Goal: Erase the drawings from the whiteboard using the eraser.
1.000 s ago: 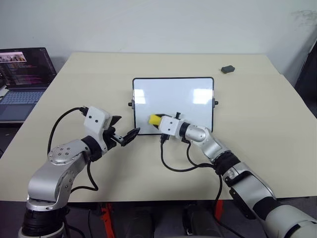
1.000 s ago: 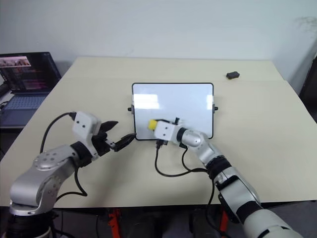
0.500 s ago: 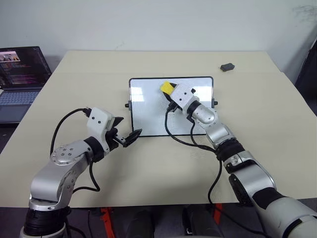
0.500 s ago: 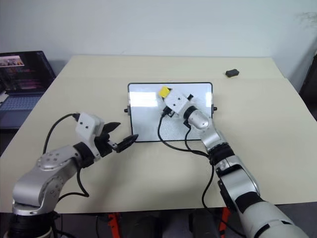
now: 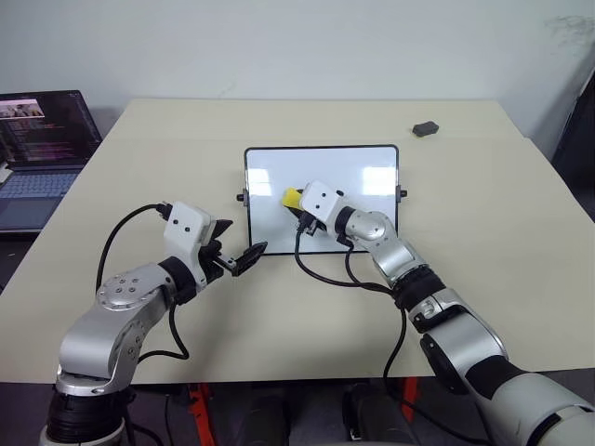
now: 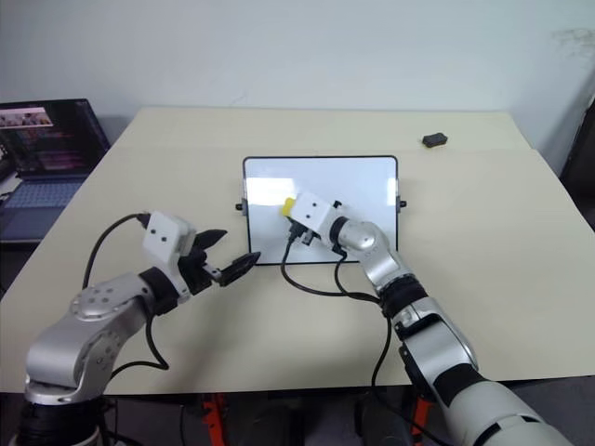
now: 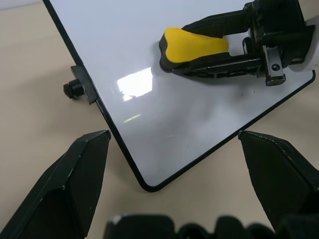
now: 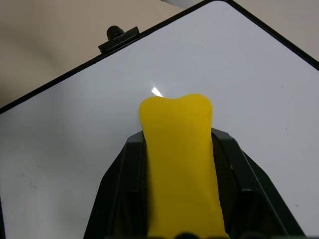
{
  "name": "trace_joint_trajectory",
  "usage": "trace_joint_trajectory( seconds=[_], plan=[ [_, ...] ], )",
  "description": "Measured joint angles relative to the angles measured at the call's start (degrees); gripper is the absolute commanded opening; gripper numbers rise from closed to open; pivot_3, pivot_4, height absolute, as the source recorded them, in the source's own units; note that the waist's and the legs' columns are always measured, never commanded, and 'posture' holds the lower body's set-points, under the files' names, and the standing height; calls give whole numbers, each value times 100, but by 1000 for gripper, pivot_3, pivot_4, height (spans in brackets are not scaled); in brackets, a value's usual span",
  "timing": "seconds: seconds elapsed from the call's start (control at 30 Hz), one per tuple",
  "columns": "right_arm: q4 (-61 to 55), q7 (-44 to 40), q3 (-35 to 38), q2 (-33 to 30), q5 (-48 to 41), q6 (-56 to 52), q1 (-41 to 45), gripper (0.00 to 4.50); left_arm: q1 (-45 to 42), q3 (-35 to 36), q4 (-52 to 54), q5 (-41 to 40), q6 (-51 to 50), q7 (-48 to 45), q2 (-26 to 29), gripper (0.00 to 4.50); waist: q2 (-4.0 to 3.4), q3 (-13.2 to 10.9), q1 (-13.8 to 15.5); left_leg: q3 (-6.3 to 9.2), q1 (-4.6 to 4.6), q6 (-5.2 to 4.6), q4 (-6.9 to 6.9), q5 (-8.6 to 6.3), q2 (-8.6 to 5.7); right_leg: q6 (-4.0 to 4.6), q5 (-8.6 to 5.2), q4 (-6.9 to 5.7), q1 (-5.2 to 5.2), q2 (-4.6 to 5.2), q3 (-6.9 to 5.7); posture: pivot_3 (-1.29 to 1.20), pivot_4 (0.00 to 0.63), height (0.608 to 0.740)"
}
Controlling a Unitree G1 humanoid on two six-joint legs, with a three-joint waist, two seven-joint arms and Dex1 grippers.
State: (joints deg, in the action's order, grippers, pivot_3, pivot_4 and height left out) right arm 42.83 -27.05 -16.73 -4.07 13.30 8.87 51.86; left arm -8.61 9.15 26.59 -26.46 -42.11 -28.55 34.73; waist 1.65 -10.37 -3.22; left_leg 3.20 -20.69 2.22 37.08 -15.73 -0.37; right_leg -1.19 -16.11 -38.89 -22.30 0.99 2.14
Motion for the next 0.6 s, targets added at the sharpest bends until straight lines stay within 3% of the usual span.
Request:
trace_joint_trajectory(
  seconds=[0.17, 0.27, 0.4, 0.6],
  plan=[
    [-352, 224, 365, -31, -300, 283, -149, 1317, 4, 0, -1, 25, 16, 72, -68, 4500, 0, 0, 7, 0, -28, 4, -6, -3, -1, -1, 0, 3, -27, 2, 0, 0, 150, 740],
    [-1387, 275, 649, -166, -578, 247, -465, 1317, 34, 2, 2, 27, 57, 82, -110, 4500, 2, 2, 24, -1, -95, 8, -4, -4, 1, -4, -2, 0, -96, 2, 1, 0, 150, 740],
    [-3304, 324, 1100, -592, -916, -420, -1612, 1317, 196, 27, 7, 13, 190, 36, -163, 4500, 3, 3, 127, -1, -143, 11, -8, -8, 2, -4, -2, 19, -130, 6, -1, 0, 150, 740],
    [-6066, 556, 1799, -964, -1231, -1595, -3711, 1317, 194, 181, 105, -226, 523, -269, -226, 4500, 3, 3, 170, -2, -134, 10, -4, -9, 0, -5, -3, 13, -123, 7, 1, 0, 150, 740]
  ],
)
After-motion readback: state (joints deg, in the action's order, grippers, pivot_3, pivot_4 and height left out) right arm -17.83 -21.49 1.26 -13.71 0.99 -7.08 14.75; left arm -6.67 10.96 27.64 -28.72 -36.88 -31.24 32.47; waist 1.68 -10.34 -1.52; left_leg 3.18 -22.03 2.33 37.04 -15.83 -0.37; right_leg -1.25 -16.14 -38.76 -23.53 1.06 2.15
